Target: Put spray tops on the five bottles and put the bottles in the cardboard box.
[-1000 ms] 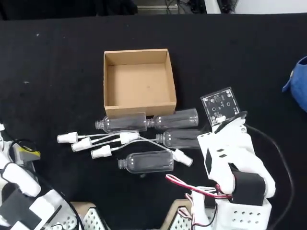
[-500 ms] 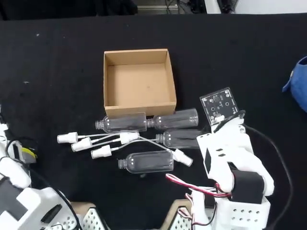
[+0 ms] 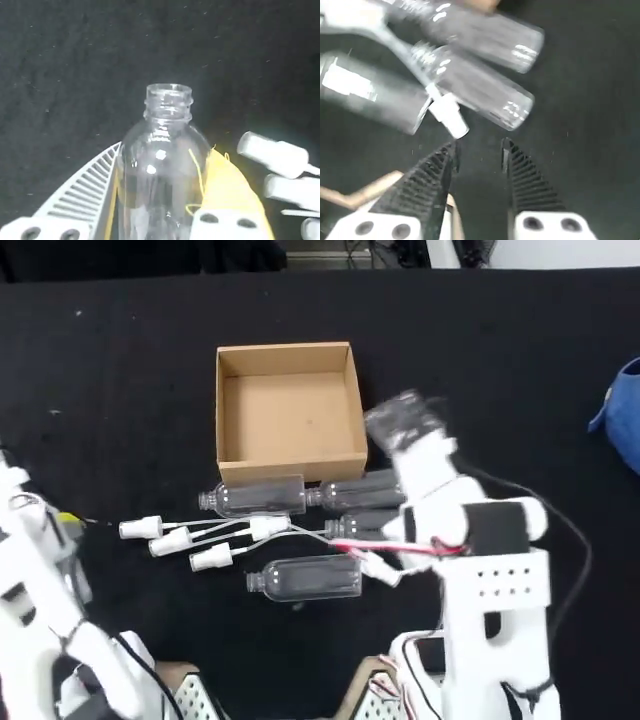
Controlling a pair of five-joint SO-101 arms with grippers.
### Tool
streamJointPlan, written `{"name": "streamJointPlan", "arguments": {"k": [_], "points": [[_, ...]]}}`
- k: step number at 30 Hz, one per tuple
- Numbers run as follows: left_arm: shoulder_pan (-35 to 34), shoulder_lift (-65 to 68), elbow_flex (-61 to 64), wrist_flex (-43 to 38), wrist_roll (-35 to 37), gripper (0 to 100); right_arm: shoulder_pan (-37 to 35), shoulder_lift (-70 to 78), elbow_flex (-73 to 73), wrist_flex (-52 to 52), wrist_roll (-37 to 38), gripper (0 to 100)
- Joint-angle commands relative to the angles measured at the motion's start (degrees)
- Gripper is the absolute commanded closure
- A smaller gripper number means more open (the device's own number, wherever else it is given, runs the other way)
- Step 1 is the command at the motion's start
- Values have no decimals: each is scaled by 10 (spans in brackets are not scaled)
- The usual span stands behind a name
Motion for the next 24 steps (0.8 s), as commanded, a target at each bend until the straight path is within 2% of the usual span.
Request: {"name": "streamJointPlan", "arguments": {"k": [1, 7, 12, 17, 20, 24], "points": [[18, -38, 15, -31, 51, 970, -55, -38, 13, 11, 36, 883], [11, -37, 33, -65, 86, 970, -144, -69, 80, -48, 20, 881], [-67, -37, -15, -42, 61, 970, -287, -18, 56, -105, -85, 881], [-143, -26, -56, -30, 25, 970, -428, 80, 22, -184, -140, 881], [-176, 11, -79, -34, 12, 970, -469, 152, 19, -240, -148, 881], [-212, 93, -130, -34, 5, 970, -485, 221, 7, -308, -143, 880]]}}
